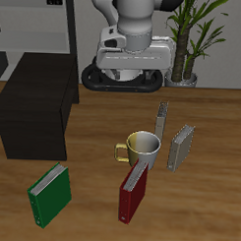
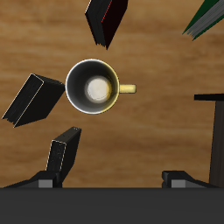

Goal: Place the red book upright on top of the shelf

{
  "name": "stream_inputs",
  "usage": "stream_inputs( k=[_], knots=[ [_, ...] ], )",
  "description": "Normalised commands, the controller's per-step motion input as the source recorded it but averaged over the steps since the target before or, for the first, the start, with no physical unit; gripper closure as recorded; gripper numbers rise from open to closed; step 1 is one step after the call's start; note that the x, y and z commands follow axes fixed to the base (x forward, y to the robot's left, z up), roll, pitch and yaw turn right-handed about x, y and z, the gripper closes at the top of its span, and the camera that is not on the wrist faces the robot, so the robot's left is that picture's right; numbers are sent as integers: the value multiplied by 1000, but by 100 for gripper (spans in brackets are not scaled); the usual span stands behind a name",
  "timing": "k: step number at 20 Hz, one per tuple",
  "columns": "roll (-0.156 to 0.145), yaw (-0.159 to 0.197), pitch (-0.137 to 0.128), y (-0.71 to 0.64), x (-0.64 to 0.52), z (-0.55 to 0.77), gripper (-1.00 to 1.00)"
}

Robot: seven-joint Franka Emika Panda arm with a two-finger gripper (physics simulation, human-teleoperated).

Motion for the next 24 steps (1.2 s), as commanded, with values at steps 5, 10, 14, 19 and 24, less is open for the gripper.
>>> stream_inputs(
  k=[5, 10, 14, 19, 24],
  knots=[
    [-24, -4, -18, 159, 163, 56, -100],
    [-14, 9, -39, 132, 302, 71, -100],
    [-11, 2, -24, 101, 362, 46, -100],
    [9, -14, -17, 113, 325, -2, -100],
    [18, 17, -48, 119, 358, 9, -100]
  ],
)
